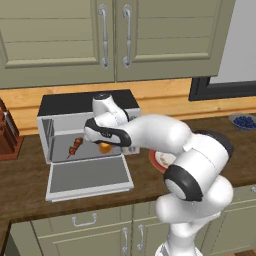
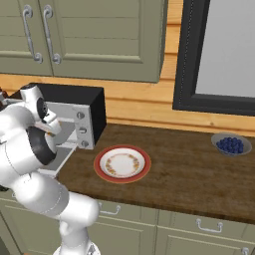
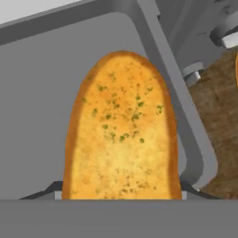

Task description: Pick up the kebab skewer and baguette bread, and place them inside the toaster oven. Close the toaster oven door and start by setting the timer.

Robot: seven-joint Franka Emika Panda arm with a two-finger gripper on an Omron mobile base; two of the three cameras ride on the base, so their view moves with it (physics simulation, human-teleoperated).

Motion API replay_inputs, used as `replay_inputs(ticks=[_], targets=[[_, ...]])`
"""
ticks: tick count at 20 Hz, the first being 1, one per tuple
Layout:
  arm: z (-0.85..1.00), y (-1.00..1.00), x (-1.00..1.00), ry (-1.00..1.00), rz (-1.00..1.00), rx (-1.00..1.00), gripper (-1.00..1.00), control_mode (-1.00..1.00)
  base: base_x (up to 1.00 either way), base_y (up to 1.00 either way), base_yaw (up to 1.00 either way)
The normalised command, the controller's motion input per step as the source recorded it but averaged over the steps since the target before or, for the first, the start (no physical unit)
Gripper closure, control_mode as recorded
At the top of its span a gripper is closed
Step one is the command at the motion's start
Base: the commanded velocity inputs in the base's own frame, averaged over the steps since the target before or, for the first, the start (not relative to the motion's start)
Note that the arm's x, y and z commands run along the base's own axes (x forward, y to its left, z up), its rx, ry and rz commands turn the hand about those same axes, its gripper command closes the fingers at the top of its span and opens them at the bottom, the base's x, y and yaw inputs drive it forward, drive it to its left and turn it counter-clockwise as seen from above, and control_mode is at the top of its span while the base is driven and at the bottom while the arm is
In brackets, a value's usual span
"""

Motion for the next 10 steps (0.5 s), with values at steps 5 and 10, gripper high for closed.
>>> replay_inputs(ticks=[5, 10], targets=[[-0.27, 0.26, 0.26, 0.02, 0.0, 0.0, 1.0, -1.0, 0.0, 0.0, 0.0], [-0.11, 0.11, 0.17, 0.0, 0.0, 0.0, 1.0, -1.0, 0.0, 0.0, 0.0]])
